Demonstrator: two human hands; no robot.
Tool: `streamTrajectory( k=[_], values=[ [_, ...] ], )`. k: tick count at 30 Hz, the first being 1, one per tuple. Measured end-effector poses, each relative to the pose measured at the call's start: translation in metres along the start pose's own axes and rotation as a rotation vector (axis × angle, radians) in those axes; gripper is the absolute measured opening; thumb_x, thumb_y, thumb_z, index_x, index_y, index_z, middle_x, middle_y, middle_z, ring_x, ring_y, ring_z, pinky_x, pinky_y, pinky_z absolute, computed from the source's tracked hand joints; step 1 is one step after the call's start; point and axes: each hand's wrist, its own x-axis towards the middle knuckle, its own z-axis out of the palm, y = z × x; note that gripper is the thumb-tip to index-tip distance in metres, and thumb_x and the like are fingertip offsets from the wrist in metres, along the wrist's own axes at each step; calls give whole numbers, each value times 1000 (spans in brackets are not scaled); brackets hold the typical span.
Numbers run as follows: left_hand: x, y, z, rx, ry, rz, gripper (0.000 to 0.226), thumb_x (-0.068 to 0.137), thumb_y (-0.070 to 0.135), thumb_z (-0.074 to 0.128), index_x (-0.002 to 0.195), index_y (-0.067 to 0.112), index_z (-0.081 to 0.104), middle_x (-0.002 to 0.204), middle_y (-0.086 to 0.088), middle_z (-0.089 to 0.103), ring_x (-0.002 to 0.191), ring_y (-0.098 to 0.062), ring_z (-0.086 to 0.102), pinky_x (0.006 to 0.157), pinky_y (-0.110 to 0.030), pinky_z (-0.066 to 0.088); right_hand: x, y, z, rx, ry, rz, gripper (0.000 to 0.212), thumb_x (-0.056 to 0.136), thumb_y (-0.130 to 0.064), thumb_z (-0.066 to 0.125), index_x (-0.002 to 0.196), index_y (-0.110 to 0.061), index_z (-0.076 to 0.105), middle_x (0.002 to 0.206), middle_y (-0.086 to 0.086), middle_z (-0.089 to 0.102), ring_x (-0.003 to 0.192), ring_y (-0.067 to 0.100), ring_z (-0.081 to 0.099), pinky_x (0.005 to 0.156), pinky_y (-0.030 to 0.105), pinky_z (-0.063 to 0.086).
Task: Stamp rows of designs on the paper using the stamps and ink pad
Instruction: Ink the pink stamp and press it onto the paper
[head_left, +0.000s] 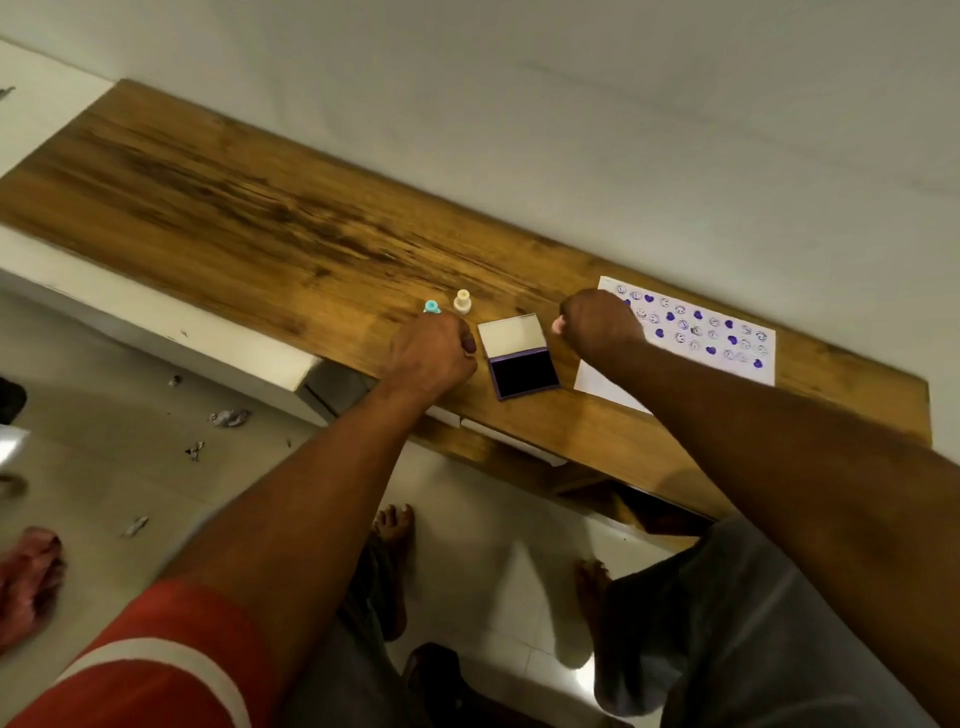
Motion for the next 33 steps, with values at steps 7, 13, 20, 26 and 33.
streamTrajectory(
  k=[7, 13, 20, 26, 33],
  values=[
    [-47, 23, 7, -36, 59, 8, 32, 88, 44, 77, 118, 31, 75, 104, 6, 76, 97, -15, 70, 83, -36, 59, -49, 0, 1, 116, 73, 68, 24, 97, -26, 58, 100, -8, 74, 98, 13, 71, 92, 32, 68, 74, 32, 53],
    [-66, 28, 9, -190, 80, 93, 57, 85, 43, 83, 137, 28, 65, 118, 7, 72, 114, -17, 65, 95, -36, 53, -82, -32, -6, 351, 205, 20, 28, 89, -40, 72, 100, -15, 77, 96, 8, 76, 92, 27, 70, 74, 30, 49],
    [-64, 29, 21, -357, 295, 105, 40, 91, 28, 78, 130, 28, 72, 121, 4, 76, 113, -17, 70, 94, -33, 55, -86, -56, 10, 643, 265, 34, 29, 79, -51, 78, 86, -23, 79, 69, -14, 65, 72, 2, 65, 55, 16, 38],
    [-55, 6, 19, -355, 358, 81, 35, 88, 34, 83, 122, 26, 76, 112, 8, 78, 103, -10, 72, 86, -29, 56, -79, -57, 19, 650, 284, 2, 39, 82, -50, 77, 105, -19, 80, 87, -8, 72, 72, -2, 59, 58, 14, 39],
    [-53, -2, 16, -307, 367, 140, 42, 88, 39, 83, 127, 28, 72, 108, 10, 77, 97, -8, 70, 70, -19, 39, -69, -65, 16, 625, 231, -65, 39, 85, -49, 78, 106, -16, 80, 94, -3, 76, 84, 8, 67, 63, 18, 45]
  ],
)
